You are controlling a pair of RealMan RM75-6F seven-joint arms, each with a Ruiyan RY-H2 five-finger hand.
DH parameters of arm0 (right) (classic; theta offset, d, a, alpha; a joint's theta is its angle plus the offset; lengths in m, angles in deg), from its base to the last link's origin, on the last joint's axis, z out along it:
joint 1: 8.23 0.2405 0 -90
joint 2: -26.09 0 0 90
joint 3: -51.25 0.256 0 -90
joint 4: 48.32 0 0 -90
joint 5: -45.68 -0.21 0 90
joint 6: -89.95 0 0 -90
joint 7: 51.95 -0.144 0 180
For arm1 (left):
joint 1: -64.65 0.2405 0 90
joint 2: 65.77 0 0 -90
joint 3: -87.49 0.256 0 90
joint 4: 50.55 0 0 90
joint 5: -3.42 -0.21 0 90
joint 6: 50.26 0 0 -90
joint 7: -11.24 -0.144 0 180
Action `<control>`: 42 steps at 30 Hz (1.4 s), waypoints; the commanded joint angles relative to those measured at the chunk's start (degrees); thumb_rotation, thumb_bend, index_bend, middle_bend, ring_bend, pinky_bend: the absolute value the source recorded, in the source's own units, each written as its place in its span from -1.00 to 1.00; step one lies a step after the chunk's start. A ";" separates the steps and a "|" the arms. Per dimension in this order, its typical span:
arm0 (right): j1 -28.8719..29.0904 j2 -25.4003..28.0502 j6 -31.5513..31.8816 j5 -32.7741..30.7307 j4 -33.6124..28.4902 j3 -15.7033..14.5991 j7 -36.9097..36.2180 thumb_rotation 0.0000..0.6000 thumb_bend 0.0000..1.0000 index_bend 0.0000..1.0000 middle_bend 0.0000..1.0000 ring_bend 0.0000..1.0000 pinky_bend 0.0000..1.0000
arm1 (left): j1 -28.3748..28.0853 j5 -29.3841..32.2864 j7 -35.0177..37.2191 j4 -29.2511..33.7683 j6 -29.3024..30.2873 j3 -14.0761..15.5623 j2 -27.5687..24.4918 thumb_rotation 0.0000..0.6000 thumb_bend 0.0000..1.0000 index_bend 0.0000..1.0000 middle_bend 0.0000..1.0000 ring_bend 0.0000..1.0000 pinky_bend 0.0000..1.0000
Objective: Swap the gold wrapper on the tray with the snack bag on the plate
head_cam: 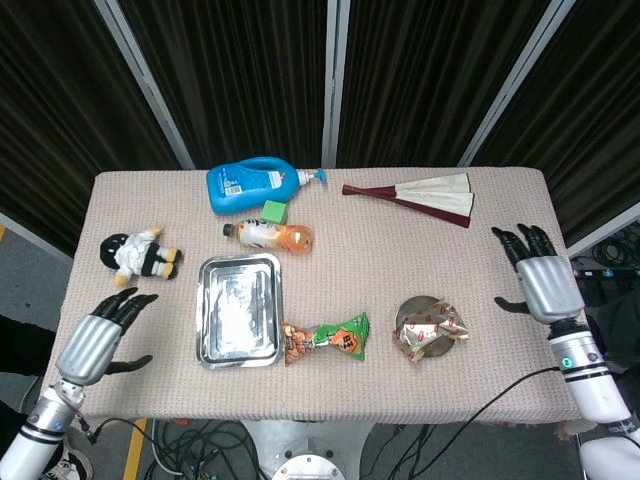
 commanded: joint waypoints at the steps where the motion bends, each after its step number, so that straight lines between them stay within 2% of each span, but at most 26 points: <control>1: -1.87 1.41 0.83 -1.54 3.14 1.96 -3.80 1.00 -1.00 -1.00 -0.75 -1.00 -1.00 | -6.03 -1.32 -4.00 9.10 -6.84 -1.75 0.72 1.00 -0.99 -0.71 -0.64 -0.82 -0.57; 7: -1.94 2.77 -3.04 -3.71 7.60 3.87 -11.09 1.00 -1.00 -1.00 -0.81 -1.00 -1.00 | -12.98 3.86 -11.26 13.58 -17.17 -5.18 7.41 1.00 -1.00 -0.71 -0.64 -0.82 -0.57; 13: -2.44 3.67 -4.47 -3.85 10.55 4.93 -14.93 1.00 -1.00 -1.00 -0.81 -1.00 -1.00 | -17.69 9.54 -17.74 10.73 -23.54 -6.88 16.02 1.00 -1.00 -0.72 -0.64 -0.82 -0.57; 18: -3.16 3.80 -4.82 -3.50 11.97 5.12 -16.23 1.00 -1.00 -1.00 -0.82 -1.00 -1.00 | -20.63 12.24 -19.72 7.37 -25.91 -7.75 21.56 1.00 -1.00 -0.72 -0.64 -0.82 -0.57; 25: -3.81 3.53 -5.55 -3.56 13.77 5.57 -17.78 1.00 -1.00 -1.00 -0.82 -1.00 -1.00 | -24.07 13.79 -21.50 5.05 -27.42 -9.03 25.25 1.00 -1.00 -0.72 -0.64 -0.82 -0.58; 31: -4.10 3.16 -6.37 -3.39 15.70 5.90 -19.24 1.00 -1.00 -1.00 -0.82 -1.00 -1.00 | -26.70 18.57 -22.33 3.28 -30.02 -10.40 28.46 1.00 -1.00 -0.72 -0.64 -0.82 -0.58; 42: -5.09 3.49 -7.31 -3.13 17.52 6.06 -20.90 1.00 -1.00 -1.00 -0.82 -1.00 -1.00 | -29.58 24.19 -25.48 -2.28 -31.28 -10.46 33.37 1.00 -0.98 -0.72 -0.58 -0.74 -0.47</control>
